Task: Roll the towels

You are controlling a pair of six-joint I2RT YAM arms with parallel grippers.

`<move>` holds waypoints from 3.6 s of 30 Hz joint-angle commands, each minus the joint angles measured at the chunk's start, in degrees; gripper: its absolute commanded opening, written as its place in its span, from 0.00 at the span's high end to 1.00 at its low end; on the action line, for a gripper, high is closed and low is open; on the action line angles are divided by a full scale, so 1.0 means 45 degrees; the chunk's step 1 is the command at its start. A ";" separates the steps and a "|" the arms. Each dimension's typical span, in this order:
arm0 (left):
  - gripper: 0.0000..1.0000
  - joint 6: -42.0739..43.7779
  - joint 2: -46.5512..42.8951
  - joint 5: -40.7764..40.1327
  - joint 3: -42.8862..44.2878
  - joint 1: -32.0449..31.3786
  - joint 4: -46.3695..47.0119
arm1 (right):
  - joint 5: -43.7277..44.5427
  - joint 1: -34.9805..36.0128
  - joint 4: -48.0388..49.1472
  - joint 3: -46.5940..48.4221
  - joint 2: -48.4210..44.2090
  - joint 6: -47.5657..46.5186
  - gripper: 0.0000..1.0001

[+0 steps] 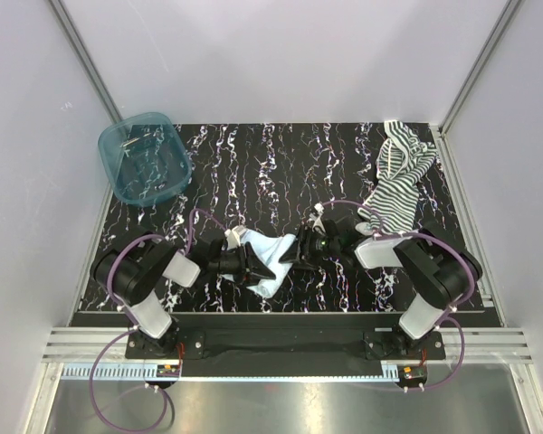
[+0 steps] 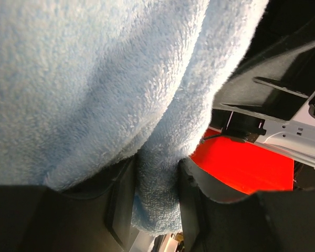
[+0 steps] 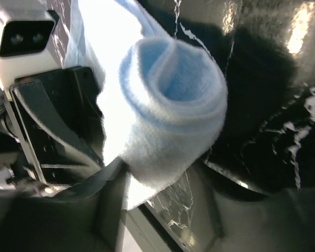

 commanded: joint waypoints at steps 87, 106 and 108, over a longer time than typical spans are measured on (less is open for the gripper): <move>0.75 0.6629 0.1449 -1.7413 0.8618 -1.1543 -1.4619 | 0.3410 0.1010 -1.2835 0.6189 0.0222 -0.2756 0.85; 1.00 0.6475 -0.2200 -1.3586 0.4659 -0.9160 -1.0830 | 0.6378 -0.1724 -1.6234 1.0193 -0.1453 -0.4553 0.16; 1.00 0.6067 -0.3193 -1.2803 0.4186 -0.8770 -1.0087 | 0.6340 -0.1764 -1.5846 1.0214 -0.2175 -0.4515 0.16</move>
